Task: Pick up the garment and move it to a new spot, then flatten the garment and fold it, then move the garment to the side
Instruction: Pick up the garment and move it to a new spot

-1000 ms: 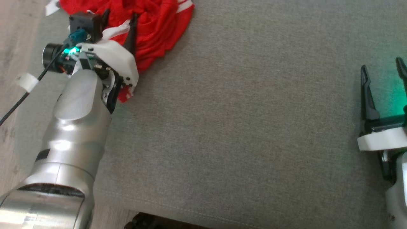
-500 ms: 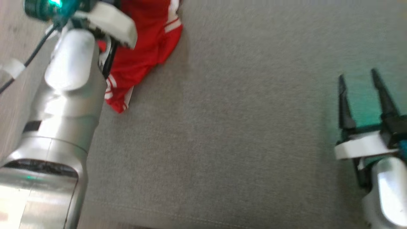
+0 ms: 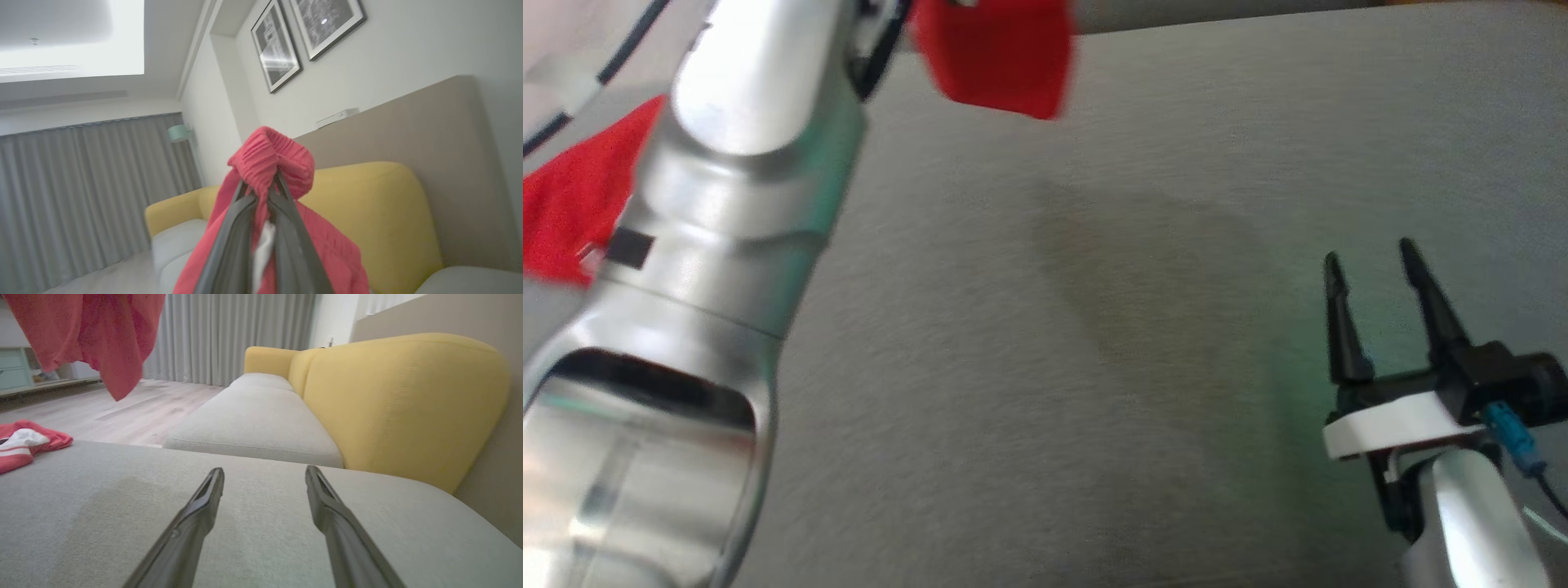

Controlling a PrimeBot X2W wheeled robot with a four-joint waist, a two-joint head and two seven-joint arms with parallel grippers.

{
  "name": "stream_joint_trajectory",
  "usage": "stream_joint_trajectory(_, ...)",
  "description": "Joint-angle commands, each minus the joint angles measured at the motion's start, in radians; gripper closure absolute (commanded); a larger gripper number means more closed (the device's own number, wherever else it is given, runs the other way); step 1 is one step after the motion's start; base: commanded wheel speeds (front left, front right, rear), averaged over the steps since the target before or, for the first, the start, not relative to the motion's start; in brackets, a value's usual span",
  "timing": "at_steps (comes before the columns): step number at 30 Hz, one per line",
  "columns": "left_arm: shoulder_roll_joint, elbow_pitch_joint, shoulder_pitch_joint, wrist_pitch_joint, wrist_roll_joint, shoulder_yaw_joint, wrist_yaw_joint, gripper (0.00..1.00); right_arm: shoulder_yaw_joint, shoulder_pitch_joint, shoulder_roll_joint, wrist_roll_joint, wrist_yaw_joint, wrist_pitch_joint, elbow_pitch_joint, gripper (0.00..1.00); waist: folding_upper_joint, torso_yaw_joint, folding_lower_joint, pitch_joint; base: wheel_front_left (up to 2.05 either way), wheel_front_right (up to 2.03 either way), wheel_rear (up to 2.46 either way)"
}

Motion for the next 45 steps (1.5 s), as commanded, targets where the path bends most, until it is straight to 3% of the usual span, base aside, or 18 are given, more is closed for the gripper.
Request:
stream_joint_trajectory(1, 0.021, -0.051, -0.052, -0.004, -0.033, -0.013, 0.002, 1.00, 0.040, -0.008, 0.003, 0.030, 0.007, -0.006, -0.024, 0.00, 0.0000, -0.147, 0.0002, -0.070, 0.00, 0.00, 0.00)
stream_joint_trajectory(8, 0.015, -0.093, 0.127, -0.004, -0.082, -0.112, 0.002, 1.00, 0.101, -0.007, 0.004, 0.104, 0.007, -0.006, -0.011, 0.00, 0.0000, -0.278, 0.0002, -0.047, 0.00, 0.00, 0.00)
stream_joint_trajectory(16, 0.014, -0.129, 0.507, -0.004, -0.048, -0.128, 0.017, 1.00, 0.163, -0.003, 0.004, 0.149, 0.007, -0.006, 0.007, 0.00, 0.0000, -0.312, 0.0002, -0.008, 0.00, 0.00, 0.00)
stream_joint_trajectory(17, 0.014, -0.130, 0.554, -0.004, -0.040, -0.116, 0.029, 0.94, 0.167, -0.002, 0.004, 0.152, 0.007, -0.006, 0.010, 0.00, 0.0000, -0.310, 0.0002, -0.006, 0.00, 0.00, 0.00)
stream_joint_trajectory(18, 0.014, -0.139, 0.598, -0.004, -0.035, -0.098, 0.042, 0.56, 0.166, 0.001, 0.004, 0.153, 0.007, -0.006, 0.012, 0.00, 0.0000, -0.302, 0.0002, -0.006, 0.00, 0.00, 0.00)
stream_joint_trajectory(19, 0.014, -0.150, 0.638, -0.004, -0.030, -0.077, 0.062, 0.00, 0.162, 0.004, 0.004, 0.154, 0.007, -0.006, 0.012, 0.00, 0.0000, -0.293, 0.0002, -0.008, 0.00, 0.00, 0.00)
stream_joint_trajectory(25, 0.013, -0.305, 0.881, -0.004, -0.004, 0.050, 0.155, 0.00, 0.138, 0.049, 0.004, 0.149, 0.007, -0.006, 0.023, 0.00, 0.0000, -0.202, 0.0002, -0.066, 0.00, 0.00, 0.00)
stream_joint_trajectory(33, 0.013, -0.614, 1.195, -0.004, -0.019, 0.190, 0.276, 0.00, 0.021, 0.148, 0.004, 0.142, 0.007, -0.006, -0.008, 0.00, 0.0000, -0.034, 0.0002, -0.157, 0.00, 0.00, 0.00)
stream_joint_trajectory(39, 0.012, -0.728, 1.329, -0.004, 0.027, 0.247, 0.301, 0.00, -0.017, 0.218, 0.004, 0.154, 0.007, -0.006, -0.029, 0.00, 0.0000, 0.048, 0.0002, -0.192, 0.00, 0.00, 0.00)
stream_joint_trajectory(45, 0.012, -0.755, 1.395, -0.004, 0.023, 0.269, 0.313, 0.00, -0.017, 0.274, 0.004, 0.173, 0.007, -0.006, -0.033, 0.00, 0.0000, 0.083, 0.0002, -0.222, 0.00, 0.00, 0.00)
